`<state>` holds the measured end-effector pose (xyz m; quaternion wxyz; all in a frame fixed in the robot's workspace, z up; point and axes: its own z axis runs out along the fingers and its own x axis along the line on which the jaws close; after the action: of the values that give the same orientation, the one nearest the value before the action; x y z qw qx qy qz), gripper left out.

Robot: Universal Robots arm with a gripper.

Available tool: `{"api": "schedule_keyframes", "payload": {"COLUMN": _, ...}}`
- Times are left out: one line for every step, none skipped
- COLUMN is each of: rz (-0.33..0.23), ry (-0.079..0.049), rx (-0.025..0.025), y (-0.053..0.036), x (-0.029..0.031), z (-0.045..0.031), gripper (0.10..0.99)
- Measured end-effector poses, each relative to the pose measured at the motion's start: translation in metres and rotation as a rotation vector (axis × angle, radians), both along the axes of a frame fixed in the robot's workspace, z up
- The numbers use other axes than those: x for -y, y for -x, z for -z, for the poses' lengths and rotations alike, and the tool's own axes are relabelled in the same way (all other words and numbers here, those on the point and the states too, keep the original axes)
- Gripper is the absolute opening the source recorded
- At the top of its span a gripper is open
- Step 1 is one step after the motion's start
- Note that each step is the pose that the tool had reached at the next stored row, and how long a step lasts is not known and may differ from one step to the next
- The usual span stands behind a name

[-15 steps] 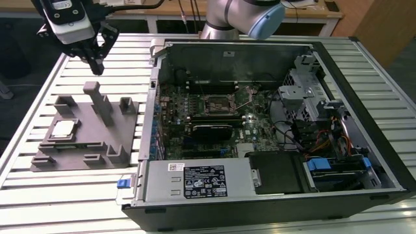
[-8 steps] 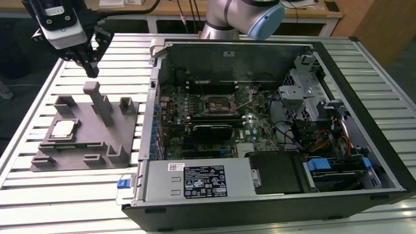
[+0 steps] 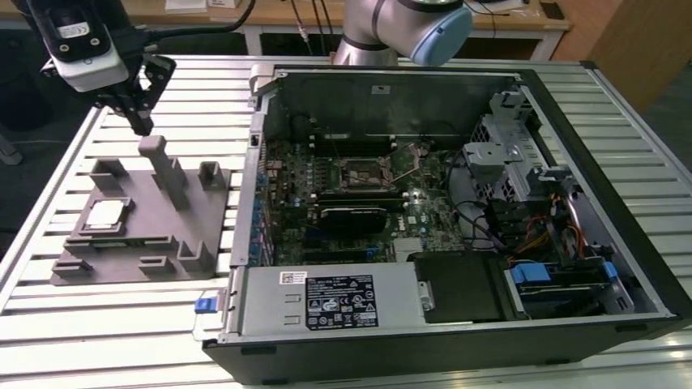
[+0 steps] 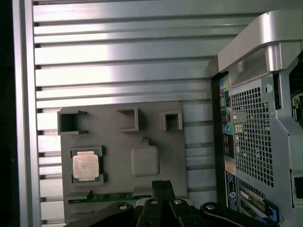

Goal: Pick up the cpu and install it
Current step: 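Reach for the cpu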

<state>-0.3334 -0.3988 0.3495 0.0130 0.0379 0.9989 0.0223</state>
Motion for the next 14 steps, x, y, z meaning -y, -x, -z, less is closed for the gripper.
{"api": "schedule_keyframes", "payload": {"rz": 0.000, "ry": 0.000, "rx": 0.0000, "y": 0.0025, "x": 0.0000, "z": 0.0011, "gripper": 0.106}}
{"api": "schedule_keyframes", "payload": {"rz": 0.000, "ry": 0.000, "rx": 0.0000, "y": 0.0052, "x": -0.0001, "z": 0.0022, "gripper": 0.106}}
{"api": "schedule_keyframes", "payload": {"rz": 0.000, "ry": 0.000, "rx": -0.0001, "y": 0.0076, "x": -0.0001, "z": 0.0032, "gripper": 0.106}}
{"api": "schedule_keyframes", "payload": {"rz": 0.000, "ry": 0.000, "rx": -0.0001, "y": 0.0099, "x": -0.0001, "z": 0.0041, "gripper": 0.106}}
{"api": "schedule_keyframes", "payload": {"rz": 0.000, "ry": 0.001, "rx": -0.0001, "y": 0.0123, "x": -0.0001, "z": 0.0051, "gripper": 0.106}}
{"api": "schedule_keyframes", "payload": {"rz": 0.000, "ry": 0.001, "rx": -0.0001, "y": 0.0147, "x": -0.0001, "z": 0.0062, "gripper": 0.106}}
{"api": "schedule_keyframes", "payload": {"rz": 0.000, "ry": 0.001, "rx": 0.0000, "y": 0.0172, "x": -0.0001, "z": 0.0074, "gripper": 0.106}}
{"api": "schedule_keyframes", "payload": {"rz": 0.000, "ry": 0.001, "rx": 0.0000, "y": 0.0195, "x": -0.0001, "z": 0.0087, "gripper": 0.106}}
{"api": "schedule_keyframes", "payload": {"rz": 0.000, "ry": 0.002, "rx": 0.0000, "y": 0.0221, "x": 0.0000, "z": 0.0102, "gripper": 0.106}}
{"api": "schedule_keyframes", "payload": {"rz": 0.000, "ry": 0.002, "rx": -0.0001, "y": 0.0243, "x": 0.0000, "z": 0.0115, "gripper": 0.106}}
{"api": "schedule_keyframes", "payload": {"rz": 0.000, "ry": 0.002, "rx": -0.0001, "y": 0.0266, "x": -0.0001, "z": 0.0129, "gripper": 0.106}}
{"api": "schedule_keyframes", "payload": {"rz": 0.000, "ry": 0.002, "rx": 0.0001, "y": 0.0288, "x": -0.0001, "z": 0.0142, "gripper": 0.106}}
{"api": "schedule_keyframes", "payload": {"rz": 0.000, "ry": 0.002, "rx": 0.0000, "y": 0.0329, "x": -0.0001, "z": 0.0168, "gripper": 0.106}}
{"api": "schedule_keyframes", "payload": {"rz": 0.000, "ry": 0.002, "rx": 0.0000, "y": 0.0351, "x": -0.0001, "z": 0.0181, "gripper": 0.106}}
